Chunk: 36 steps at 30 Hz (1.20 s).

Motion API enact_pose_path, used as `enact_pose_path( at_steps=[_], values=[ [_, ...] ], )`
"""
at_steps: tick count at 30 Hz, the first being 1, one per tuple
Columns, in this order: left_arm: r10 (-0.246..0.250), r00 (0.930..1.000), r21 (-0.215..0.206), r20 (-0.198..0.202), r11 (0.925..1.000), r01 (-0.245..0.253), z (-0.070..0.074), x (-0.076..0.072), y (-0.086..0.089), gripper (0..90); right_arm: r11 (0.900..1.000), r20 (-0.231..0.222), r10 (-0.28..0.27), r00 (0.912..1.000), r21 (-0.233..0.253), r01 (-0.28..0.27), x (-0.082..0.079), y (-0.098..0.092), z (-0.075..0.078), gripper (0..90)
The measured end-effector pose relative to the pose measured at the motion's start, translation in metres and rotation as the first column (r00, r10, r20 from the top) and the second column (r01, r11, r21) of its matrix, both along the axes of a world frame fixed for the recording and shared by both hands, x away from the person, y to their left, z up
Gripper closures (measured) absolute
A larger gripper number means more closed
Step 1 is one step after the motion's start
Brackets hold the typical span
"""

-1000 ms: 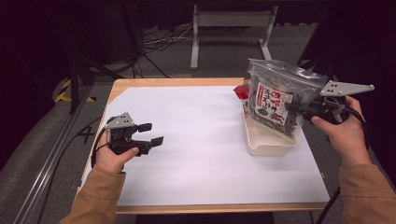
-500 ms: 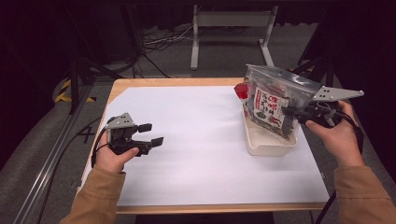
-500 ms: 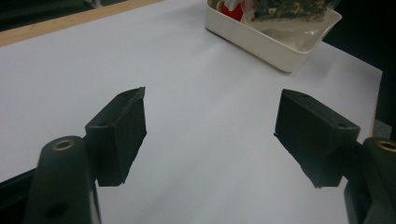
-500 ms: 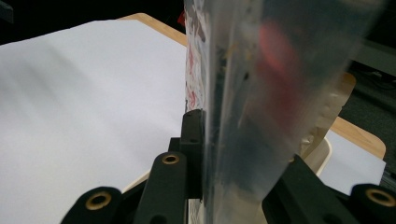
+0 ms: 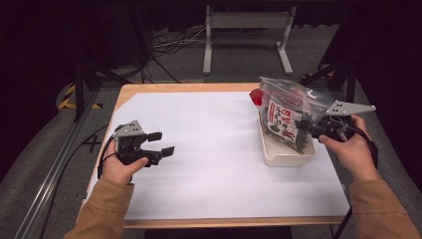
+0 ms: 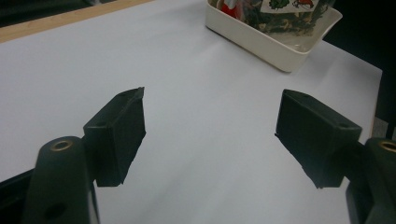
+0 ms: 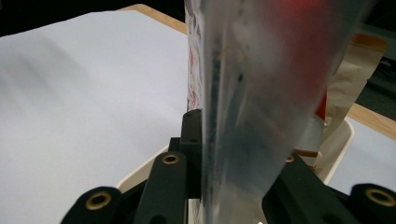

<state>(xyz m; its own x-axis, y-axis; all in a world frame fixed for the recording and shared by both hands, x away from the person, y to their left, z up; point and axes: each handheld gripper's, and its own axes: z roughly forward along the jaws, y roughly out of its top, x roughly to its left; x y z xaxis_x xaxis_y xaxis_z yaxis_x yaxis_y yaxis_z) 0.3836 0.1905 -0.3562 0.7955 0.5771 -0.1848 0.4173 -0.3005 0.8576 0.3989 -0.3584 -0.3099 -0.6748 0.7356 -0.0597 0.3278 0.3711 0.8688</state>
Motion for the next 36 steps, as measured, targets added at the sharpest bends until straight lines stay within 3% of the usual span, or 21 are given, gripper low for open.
enact_pose_path(
  at_steps=[12, 23, 29, 31, 36],
  values=[
    [-0.008, 1.0000, 0.013, 0.002, 0.9999, 0.008, -0.001, 0.001, -0.003, 23.5, 0.998, -0.004, -0.016, 0.9999, 0.060, 0.016, -0.001, -0.007, -0.023, 76.1],
    [-0.005, 1.0000, 0.014, -0.006, 0.9999, 0.005, -0.002, 0.000, -0.004, 22.2, 0.998, 0.006, -0.036, 0.9993, 0.059, 0.036, -0.004, -0.007, -0.021, 72.9],
    [0.001, 0.9999, 0.020, -0.015, 0.9998, 0.000, -0.004, -0.002, -0.003, 21.2, 0.997, 0.025, -0.043, 0.9988, 0.069, 0.041, -0.011, -0.007, -0.021, 51.6],
    [0.002, 0.9999, 0.023, -0.012, 0.9997, -0.001, -0.004, -0.002, -0.003, 21.0, 0.997, 0.027, -0.045, 0.9986, 0.065, 0.043, -0.012, -0.007, -0.021, 49.9],
    [0.003, 0.9999, 0.026, -0.011, 0.9997, -0.002, -0.004, -0.006, 0.000, 19.7, 0.995, 0.051, -0.049, 0.9975, 0.086, 0.045, -0.022, -0.010, -0.016, 35.8]
  ],
)
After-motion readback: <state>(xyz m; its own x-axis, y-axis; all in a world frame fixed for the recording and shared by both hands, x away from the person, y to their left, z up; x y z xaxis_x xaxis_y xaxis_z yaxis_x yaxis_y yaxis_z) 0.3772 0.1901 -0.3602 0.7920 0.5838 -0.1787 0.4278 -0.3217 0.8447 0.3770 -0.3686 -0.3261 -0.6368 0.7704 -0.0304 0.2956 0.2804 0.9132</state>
